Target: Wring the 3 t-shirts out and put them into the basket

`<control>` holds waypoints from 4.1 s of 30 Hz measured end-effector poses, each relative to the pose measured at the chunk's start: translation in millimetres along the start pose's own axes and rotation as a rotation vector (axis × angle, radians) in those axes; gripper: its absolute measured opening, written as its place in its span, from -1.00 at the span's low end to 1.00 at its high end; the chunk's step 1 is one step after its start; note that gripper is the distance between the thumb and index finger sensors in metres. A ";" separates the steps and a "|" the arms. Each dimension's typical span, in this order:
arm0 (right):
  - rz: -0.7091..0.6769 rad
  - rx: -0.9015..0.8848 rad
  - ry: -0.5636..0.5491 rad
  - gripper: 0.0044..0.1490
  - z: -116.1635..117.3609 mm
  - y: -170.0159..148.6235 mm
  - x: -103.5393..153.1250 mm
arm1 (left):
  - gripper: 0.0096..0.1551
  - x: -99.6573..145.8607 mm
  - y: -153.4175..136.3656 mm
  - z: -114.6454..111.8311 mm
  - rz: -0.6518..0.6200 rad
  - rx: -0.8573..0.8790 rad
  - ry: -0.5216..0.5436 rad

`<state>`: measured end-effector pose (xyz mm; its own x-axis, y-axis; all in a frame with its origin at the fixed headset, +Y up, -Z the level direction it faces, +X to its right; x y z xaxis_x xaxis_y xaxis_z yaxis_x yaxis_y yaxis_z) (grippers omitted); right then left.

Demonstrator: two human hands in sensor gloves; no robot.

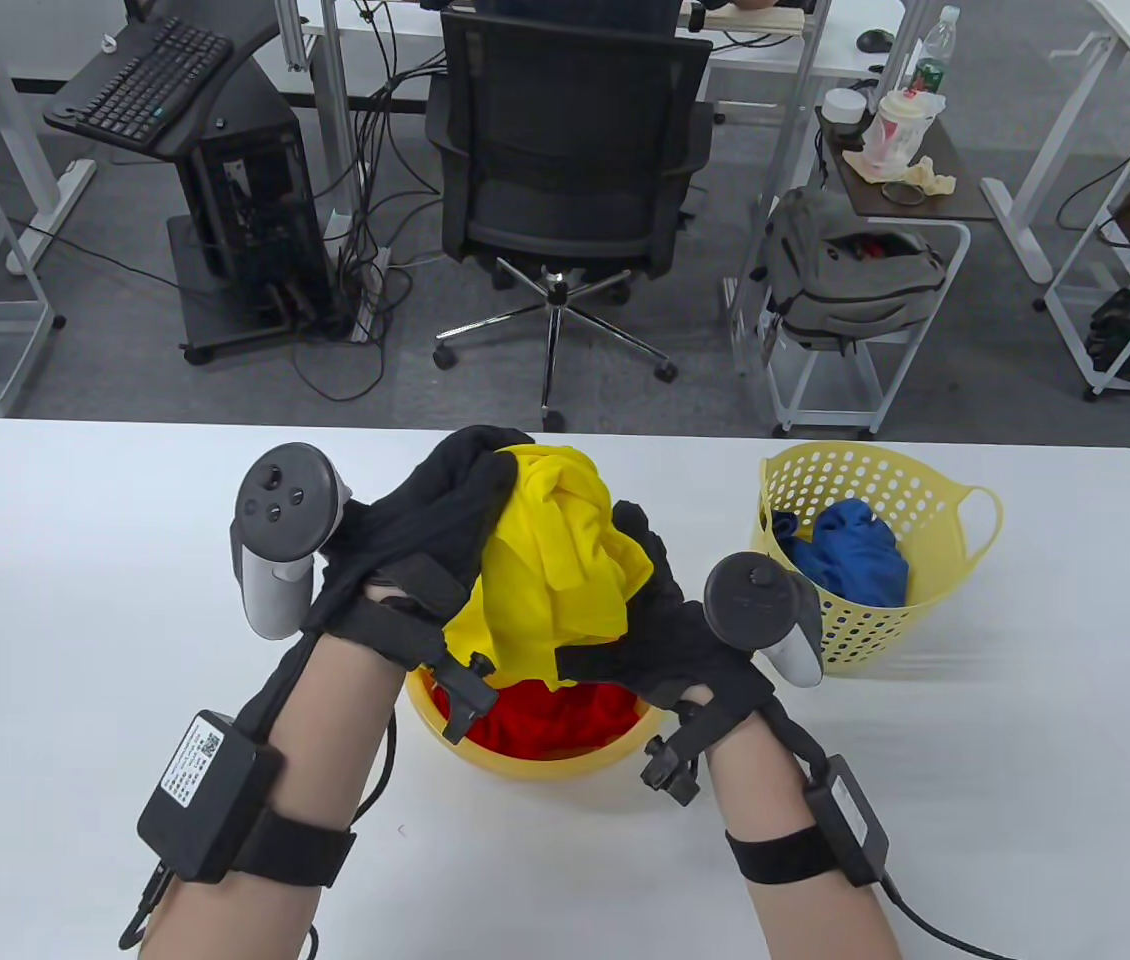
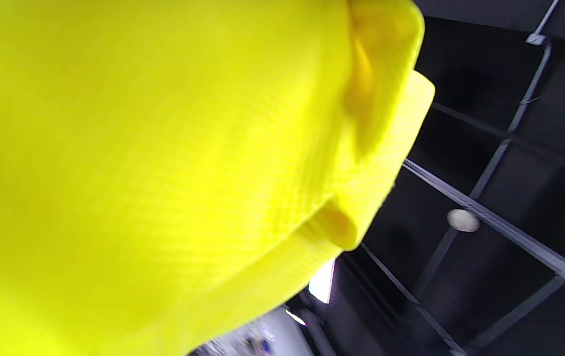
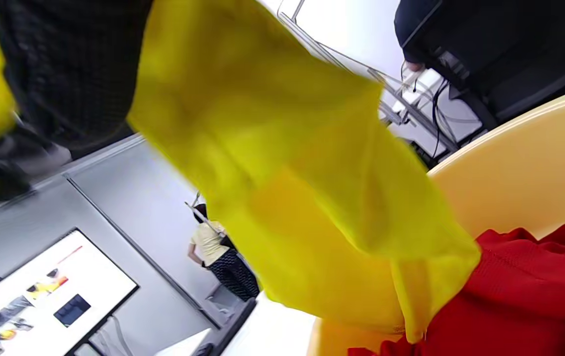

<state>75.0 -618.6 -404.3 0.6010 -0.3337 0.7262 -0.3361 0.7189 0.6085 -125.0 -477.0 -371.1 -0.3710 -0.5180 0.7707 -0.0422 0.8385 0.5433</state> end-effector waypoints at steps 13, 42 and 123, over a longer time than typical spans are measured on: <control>0.117 -0.407 -0.479 -0.40 -78.3 -31.3 37.5 | -0.55 48.6 3.1 55.5 -0.132 -0.371 0.198; 0.076 -0.640 -0.376 -0.29 -28.0 -13.9 25.7 | -0.25 67.3 -157.5 -29.0 -0.034 0.182 0.135; -0.257 -0.425 -0.006 0.03 -10.9 2.6 8.5 | -0.24 79.2 -177.6 -9.6 0.181 0.192 -0.040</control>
<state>87.1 -613.0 -400.0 0.6211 -0.5350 0.5727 0.1480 0.7976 0.5847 -138.0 -668.6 -403.3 -0.4245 -0.3525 0.8340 -0.1455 0.9357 0.3215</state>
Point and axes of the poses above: the tracker on the back of each hand, its own y axis roughly to the thumb side, its own x axis roughly from the fingertips to the wrist, z = x × y, the point moved 4 cm from there along -x, roughly from the wrist to the fingertips, and after that the axes turned 10 degrees about -z, right-handed, at the moved point
